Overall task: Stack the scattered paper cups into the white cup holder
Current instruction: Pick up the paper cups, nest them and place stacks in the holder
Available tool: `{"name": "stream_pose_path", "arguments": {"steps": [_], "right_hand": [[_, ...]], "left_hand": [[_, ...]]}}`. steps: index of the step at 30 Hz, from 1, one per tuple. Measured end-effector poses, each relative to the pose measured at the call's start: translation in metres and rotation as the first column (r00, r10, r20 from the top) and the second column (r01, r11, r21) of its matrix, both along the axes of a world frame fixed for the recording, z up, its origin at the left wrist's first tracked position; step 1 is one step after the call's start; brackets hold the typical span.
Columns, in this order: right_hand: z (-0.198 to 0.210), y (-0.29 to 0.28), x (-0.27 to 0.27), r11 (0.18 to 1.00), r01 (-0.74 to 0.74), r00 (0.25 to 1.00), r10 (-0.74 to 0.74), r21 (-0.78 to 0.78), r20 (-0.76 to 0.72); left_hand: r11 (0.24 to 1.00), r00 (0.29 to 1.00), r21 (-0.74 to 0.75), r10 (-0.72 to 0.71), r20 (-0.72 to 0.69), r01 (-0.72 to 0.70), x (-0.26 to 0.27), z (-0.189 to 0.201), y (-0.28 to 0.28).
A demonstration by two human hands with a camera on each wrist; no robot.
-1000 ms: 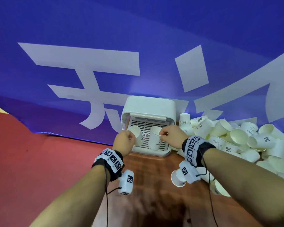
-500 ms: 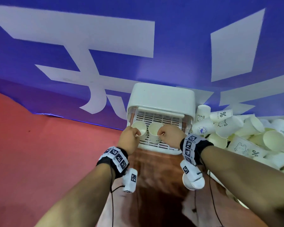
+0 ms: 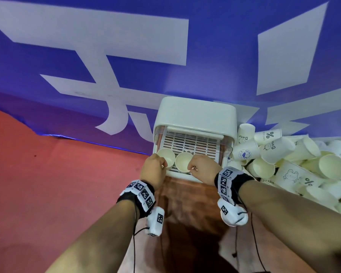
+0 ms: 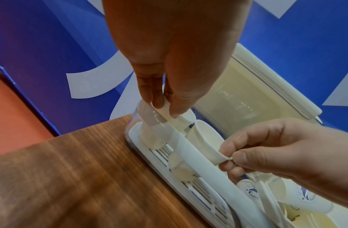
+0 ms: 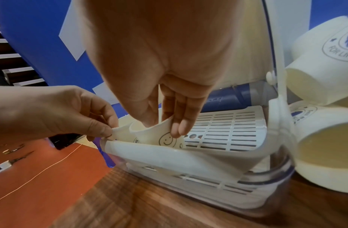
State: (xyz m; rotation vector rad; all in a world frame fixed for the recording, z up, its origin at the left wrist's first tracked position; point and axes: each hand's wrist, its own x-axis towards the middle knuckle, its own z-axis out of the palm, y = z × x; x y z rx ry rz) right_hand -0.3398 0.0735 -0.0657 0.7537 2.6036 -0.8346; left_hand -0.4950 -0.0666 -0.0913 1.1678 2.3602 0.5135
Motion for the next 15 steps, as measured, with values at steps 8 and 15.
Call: {"name": "stream_pose_path", "arguments": {"steps": [8,15], "right_hand": [[0.003,-0.002,0.002,0.998,0.056,0.998,-0.056,-0.013,0.010],[0.026,-0.007,0.017,0.998,0.066,0.998,-0.066,-0.009,-0.010]], "left_hand": [[1.000,1.000,-0.009,-0.024,-0.004,0.024,0.000,0.007,-0.004],[0.999,0.999,-0.026,-0.031,-0.019,0.031,0.014,0.040,-0.010]]}}
